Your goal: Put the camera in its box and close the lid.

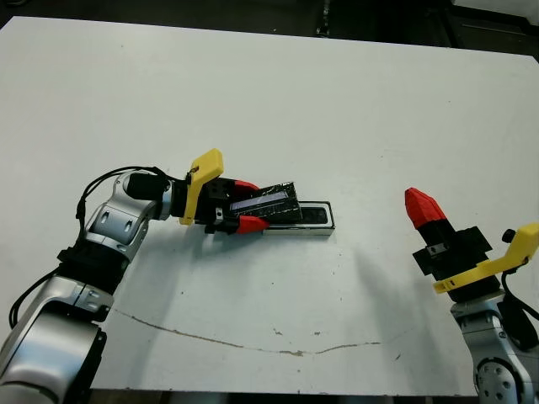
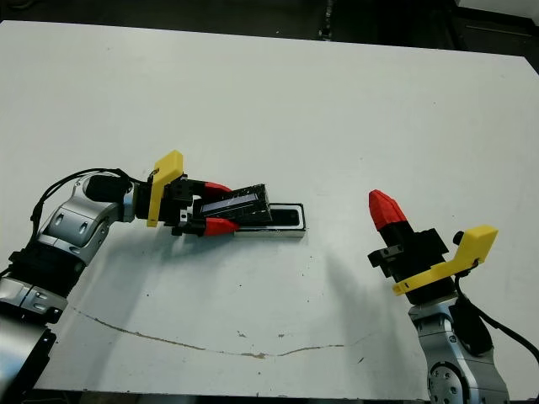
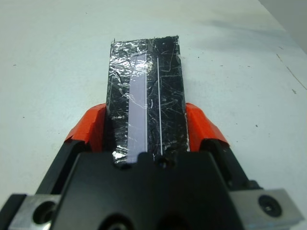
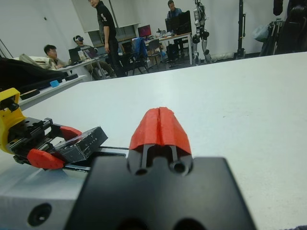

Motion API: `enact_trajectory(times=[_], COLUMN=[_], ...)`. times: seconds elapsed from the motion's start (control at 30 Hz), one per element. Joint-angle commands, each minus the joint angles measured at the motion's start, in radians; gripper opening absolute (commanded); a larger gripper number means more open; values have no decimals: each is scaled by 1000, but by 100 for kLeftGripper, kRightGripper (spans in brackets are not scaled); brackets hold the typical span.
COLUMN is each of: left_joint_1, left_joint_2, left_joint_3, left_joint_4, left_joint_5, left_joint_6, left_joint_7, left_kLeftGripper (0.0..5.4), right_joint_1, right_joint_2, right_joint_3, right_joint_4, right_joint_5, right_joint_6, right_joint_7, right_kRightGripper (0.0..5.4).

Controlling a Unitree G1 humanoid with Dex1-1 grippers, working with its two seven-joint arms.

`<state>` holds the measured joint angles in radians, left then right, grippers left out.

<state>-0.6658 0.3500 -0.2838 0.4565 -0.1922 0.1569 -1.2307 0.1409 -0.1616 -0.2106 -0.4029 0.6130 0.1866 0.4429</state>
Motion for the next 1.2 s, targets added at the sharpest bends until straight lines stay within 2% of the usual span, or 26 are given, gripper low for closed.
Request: enact_trajectory(times=[0.03,0.27,0.43,0.6,0.93,1.2], left_joint_1=[35,54,63,66,33,-18], left_joint_2=[-29,-38,-45,-57,-119,-181], left_joint_3=[-39,-48,-58,-85,-169,-206], left_joint_4=[18,-78,-96,-71,45,144], left_joint_5=[12,-53,-48,-15,109,146], left_joint_6=[40,156,188,149,25,-27], left_joint_7=[-24,-77,-65,-56,13,26], left_kLeftGripper=[315,315,315,315,315,315], right_joint_1=[14,15,16,17,19,21], right_joint_2=[-14,-8,-6,-8,-7,-6], right_joint_3=[0,0,-1,-2,-2,-2], right_joint_4=[1,2,0,-4,-2,-2], right_joint_5=[-6,-15,-17,-19,-19,-22], right_joint_6=[10,-11,-8,-4,-8,-14], right_joint_7=[-10,-9,-11,-16,-11,-10], right_kRightGripper=[0,0,0,0,0,0])
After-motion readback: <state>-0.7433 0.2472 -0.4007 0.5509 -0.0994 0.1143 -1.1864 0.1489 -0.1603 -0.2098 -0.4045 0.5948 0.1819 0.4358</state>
